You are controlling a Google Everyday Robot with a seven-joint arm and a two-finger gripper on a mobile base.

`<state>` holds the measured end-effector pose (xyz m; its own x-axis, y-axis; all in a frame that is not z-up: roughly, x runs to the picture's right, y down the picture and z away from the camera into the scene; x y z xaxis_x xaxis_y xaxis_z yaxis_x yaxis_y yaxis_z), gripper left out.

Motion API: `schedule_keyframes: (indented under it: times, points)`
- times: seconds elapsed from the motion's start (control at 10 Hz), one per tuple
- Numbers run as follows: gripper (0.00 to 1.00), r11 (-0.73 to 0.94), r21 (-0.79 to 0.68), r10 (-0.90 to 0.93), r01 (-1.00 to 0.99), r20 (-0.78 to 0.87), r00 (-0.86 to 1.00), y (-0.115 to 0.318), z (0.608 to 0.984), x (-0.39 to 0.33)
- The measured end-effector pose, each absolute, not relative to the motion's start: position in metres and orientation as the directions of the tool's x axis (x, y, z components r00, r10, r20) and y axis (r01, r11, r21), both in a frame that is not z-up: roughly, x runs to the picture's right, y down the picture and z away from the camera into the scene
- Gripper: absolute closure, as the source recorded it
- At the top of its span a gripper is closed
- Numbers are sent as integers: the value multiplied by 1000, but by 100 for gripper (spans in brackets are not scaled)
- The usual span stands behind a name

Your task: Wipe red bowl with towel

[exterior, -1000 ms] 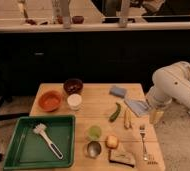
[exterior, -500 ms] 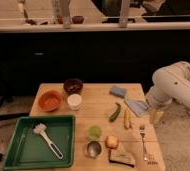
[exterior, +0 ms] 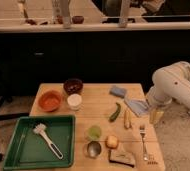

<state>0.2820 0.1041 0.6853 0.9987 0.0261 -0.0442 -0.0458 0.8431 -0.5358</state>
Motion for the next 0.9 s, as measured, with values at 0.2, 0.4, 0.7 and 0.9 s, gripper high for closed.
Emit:
schedule_keyframes:
  times: [0.2,0.4,0.7,0.9]
  points:
    - [20,843,-536,26,-46,-44,999,104,685,282]
    - [20,842,-537,39,-61,-52,998,104,686,283]
    - [20,808,-556,153,-195,-122,981,95,721,274]
    - [20,791,-564,190,-237,-141,972,87,746,263]
